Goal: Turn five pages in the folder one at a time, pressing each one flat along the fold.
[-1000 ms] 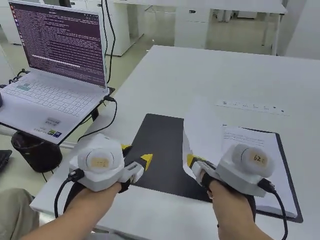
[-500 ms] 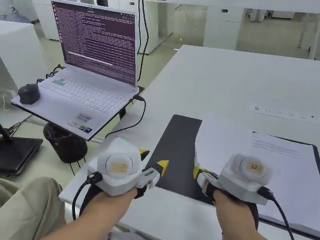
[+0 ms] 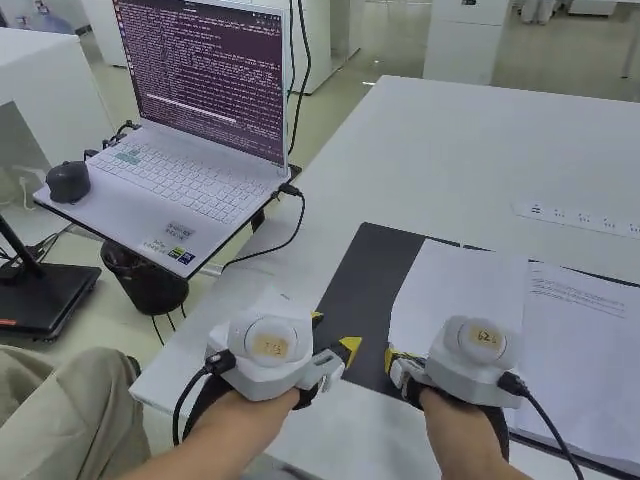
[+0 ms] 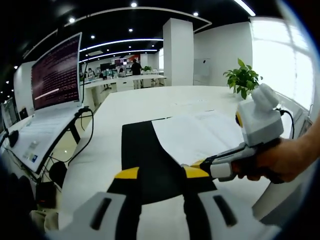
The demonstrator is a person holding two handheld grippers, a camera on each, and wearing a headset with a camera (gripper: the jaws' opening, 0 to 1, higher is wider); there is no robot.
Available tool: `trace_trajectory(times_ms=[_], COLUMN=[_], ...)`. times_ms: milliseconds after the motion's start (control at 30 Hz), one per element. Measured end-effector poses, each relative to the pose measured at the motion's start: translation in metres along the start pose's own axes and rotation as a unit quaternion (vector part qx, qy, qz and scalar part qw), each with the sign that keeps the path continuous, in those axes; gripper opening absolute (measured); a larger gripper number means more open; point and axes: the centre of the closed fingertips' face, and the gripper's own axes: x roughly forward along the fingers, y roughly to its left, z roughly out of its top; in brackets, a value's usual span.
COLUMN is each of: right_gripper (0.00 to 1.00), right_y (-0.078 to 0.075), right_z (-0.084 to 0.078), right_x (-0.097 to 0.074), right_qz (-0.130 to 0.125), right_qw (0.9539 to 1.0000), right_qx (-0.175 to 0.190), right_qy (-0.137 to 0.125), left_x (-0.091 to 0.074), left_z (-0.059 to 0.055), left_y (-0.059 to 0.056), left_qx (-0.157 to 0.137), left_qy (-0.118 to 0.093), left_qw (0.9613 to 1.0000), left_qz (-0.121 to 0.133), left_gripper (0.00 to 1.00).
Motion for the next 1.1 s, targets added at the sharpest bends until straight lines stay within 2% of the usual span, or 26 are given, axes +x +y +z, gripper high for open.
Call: trace_trajectory(times_ms=[200, 367, 667, 800, 933, 1000, 1100], right_gripper=[0.0, 0.0, 0.05, 0.09, 0.08, 0.06, 0.05], right_y=[0.001, -0.003, 0.007, 0.012, 0.012, 0.006, -0.011], right_z=[-0.008, -0.018, -0.025, -0.023, -0.02, -0.018, -0.015], right_x=[0.008, 0.011, 0.009, 0.002, -0.017, -0.026, -0.039], right_qz=[0.002, 0.0, 0.019, 0.028, 0.028, 0.023, 0.007], right_qw=[0.9998, 0.9993, 0.9993, 0.9993, 0.9992, 0.9993, 0.9995], right_qx=[-0.011, -0.02, -0.017, -0.02, -0.027, -0.029, -0.027], right_qy=[0.015, 0.03, 0.027, 0.017, 0.004, -0.004, -0.014], left_x=[0.007, 0.011, 0.018, 0.023, 0.034, 0.041, 0.051], left_z=[-0.003, -0.009, -0.016, -0.015, -0.011, -0.008, -0.01], left_y=[-0.003, -0.002, -0.007, -0.012, -0.024, -0.031, -0.042], left_qx=[0.001, 0.001, 0.004, 0.001, -0.003, -0.003, 0.0], left_qy=[0.008, 0.02, 0.035, 0.037, 0.035, 0.035, 0.039], left_qw=[0.9999, 0.9998, 0.9993, 0.9992, 0.999, 0.9989, 0.9984], left_qz=[-0.006, -0.006, -0.012, -0.016, -0.026, -0.031, -0.04], left_gripper=[0.31, 0.31, 0.3, 0.3, 0.3, 0.3, 0.29])
